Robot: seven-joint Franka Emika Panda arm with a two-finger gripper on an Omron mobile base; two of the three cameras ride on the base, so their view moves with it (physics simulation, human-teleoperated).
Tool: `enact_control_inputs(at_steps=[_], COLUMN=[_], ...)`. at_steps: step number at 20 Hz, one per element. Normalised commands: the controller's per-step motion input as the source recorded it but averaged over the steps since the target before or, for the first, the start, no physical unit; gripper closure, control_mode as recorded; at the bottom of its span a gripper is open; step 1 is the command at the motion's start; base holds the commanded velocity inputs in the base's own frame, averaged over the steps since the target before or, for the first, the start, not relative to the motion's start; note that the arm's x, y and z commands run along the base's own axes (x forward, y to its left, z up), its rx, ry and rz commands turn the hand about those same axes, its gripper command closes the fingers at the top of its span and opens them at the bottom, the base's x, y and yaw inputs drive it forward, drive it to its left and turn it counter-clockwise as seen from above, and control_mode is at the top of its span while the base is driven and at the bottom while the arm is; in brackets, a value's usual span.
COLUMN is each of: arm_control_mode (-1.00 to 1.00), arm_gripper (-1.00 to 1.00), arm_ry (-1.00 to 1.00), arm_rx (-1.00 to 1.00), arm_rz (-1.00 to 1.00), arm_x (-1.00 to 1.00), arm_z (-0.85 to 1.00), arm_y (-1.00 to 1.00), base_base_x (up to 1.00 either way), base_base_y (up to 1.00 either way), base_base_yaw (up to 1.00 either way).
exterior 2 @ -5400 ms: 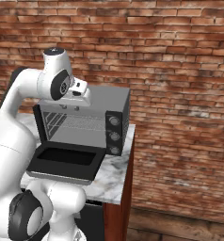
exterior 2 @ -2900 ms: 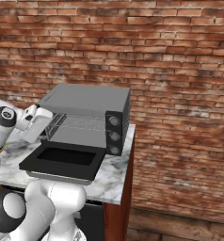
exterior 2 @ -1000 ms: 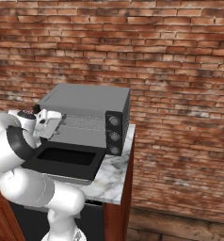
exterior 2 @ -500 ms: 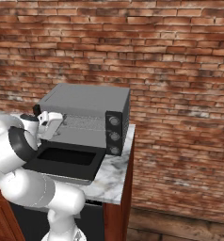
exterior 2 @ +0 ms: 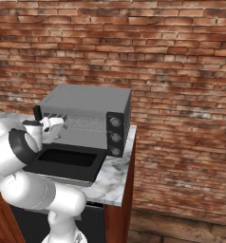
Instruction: Pick up the bagel from the plate, place it on the toaster oven rack, close the door, and set the timer.
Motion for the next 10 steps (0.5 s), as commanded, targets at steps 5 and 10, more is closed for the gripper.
enact_control_inputs(at_steps=[5,10], arm_control_mode=[-1.0,-1.0], arm_gripper=[-1.0,-1.0], arm_ry=[-0.1,-0.06], arm_rx=[0.0,0.0], arm_rz=[0.03,0.01], arm_x=[0.05,0.07], arm_z=[-0.16,-0.19], arm_y=[0.05,0.02], base_base_x=[0.0,0.0], base_base_y=[0.0,0.0], base_base_yaw=[0.0,0.0])
